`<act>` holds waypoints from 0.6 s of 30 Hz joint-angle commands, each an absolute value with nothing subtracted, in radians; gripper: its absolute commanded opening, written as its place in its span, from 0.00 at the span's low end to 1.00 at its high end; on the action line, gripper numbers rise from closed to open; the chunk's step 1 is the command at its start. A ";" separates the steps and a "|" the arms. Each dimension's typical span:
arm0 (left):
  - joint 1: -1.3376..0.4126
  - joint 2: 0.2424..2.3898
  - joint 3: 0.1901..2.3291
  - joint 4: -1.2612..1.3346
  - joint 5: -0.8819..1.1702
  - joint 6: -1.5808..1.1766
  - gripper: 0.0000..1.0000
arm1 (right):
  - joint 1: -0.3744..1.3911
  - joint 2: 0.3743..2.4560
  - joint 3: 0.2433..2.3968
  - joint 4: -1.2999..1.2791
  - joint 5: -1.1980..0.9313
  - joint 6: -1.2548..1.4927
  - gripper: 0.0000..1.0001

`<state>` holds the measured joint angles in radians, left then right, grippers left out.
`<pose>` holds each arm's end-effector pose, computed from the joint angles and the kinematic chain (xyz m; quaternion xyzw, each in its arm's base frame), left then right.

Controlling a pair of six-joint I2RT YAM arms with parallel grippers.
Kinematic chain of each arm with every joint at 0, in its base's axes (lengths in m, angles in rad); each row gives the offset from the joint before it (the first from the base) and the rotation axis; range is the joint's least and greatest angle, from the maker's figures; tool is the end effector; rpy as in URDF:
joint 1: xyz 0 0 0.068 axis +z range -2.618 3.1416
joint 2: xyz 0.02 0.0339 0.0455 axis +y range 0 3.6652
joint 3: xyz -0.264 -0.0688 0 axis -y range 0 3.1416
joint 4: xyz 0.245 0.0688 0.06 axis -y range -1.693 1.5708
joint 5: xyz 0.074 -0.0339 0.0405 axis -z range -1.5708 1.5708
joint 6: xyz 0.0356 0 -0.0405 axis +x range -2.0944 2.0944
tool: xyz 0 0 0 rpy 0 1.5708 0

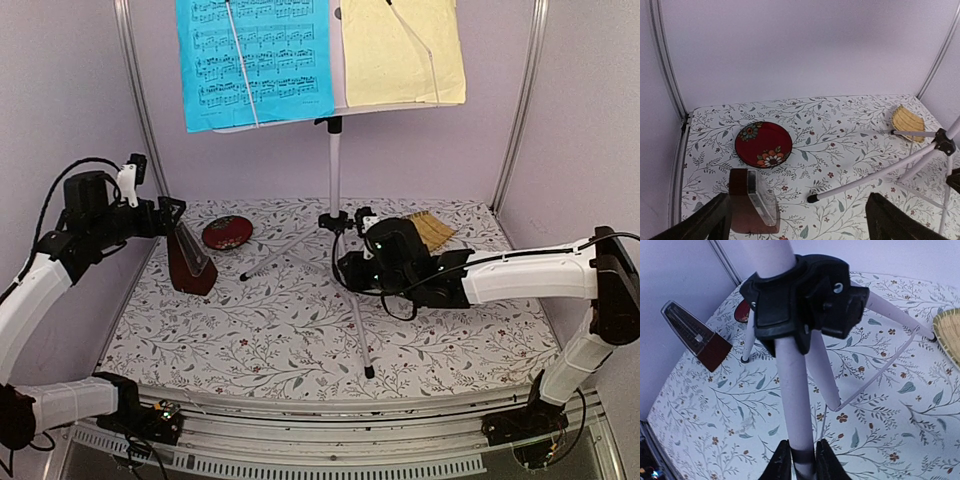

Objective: Pack up the instrument practice props

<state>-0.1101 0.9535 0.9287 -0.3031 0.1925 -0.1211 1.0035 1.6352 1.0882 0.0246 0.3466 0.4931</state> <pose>0.2147 -0.0306 0.3476 0.0515 0.8096 -0.1445 0.5666 0.2093 0.3060 0.2471 -0.1318 0.8469 0.2260 0.4629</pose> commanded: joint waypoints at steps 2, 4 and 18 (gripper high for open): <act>-0.265 0.893 0.867 -0.233 0.133 -0.242 0.91 | 1.011 1.514 1.021 0.137 0.358 0.518 0.57; -0.393 0.835 0.787 -0.121 0.006 -0.333 0.90 | 1.011 1.436 0.959 0.163 0.360 0.460 0.70; -1.080 1.395 0.728 0.678 -0.214 -0.670 0.85 | 0.521 1.180 0.751 0.049 -0.022 0.435 0.87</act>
<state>-1.0252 1.2381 0.6319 0.4088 -0.2138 -0.5797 0.6205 1.2118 0.7998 0.0898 0.1436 0.4160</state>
